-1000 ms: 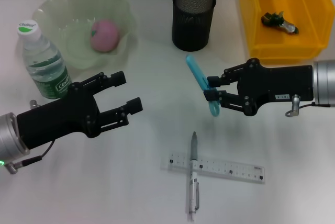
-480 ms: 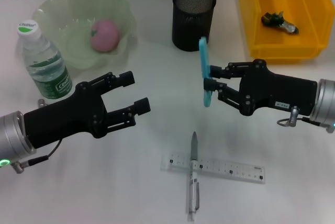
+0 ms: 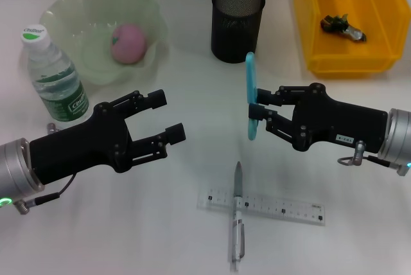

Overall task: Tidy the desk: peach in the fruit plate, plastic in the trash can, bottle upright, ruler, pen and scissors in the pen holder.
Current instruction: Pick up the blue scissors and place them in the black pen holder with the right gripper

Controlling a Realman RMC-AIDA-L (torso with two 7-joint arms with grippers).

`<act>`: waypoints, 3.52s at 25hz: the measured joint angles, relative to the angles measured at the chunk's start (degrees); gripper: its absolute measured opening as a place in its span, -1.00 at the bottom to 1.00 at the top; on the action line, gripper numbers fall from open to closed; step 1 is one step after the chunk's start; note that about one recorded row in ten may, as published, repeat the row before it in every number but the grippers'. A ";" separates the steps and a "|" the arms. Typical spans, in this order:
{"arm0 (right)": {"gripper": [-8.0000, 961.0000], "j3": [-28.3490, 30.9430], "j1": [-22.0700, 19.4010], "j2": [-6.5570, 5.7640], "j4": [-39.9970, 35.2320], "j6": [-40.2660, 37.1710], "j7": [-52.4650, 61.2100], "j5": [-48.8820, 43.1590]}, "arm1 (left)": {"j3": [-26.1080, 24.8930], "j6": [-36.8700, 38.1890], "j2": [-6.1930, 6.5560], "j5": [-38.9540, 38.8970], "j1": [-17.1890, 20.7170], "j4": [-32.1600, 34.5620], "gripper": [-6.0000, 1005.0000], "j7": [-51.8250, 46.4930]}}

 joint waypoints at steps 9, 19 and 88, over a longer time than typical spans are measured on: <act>-0.49 0.25 0.51 0.24 0.77 0.50 -4.47 3.08 | 0.00 -0.60 -0.04 -0.02 -0.19 -0.09 0.60 -0.52; -0.49 -0.48 1.94 0.08 4.72 2.27 -14.82 14.14 | -0.25 -1.11 0.03 -0.20 -0.82 -0.01 0.60 -0.59; -0.49 -17.07 3.16 0.42 -13.02 27.57 -98.45 29.61 | -0.69 -8.74 -0.27 -2.88 0.50 -4.18 0.60 11.08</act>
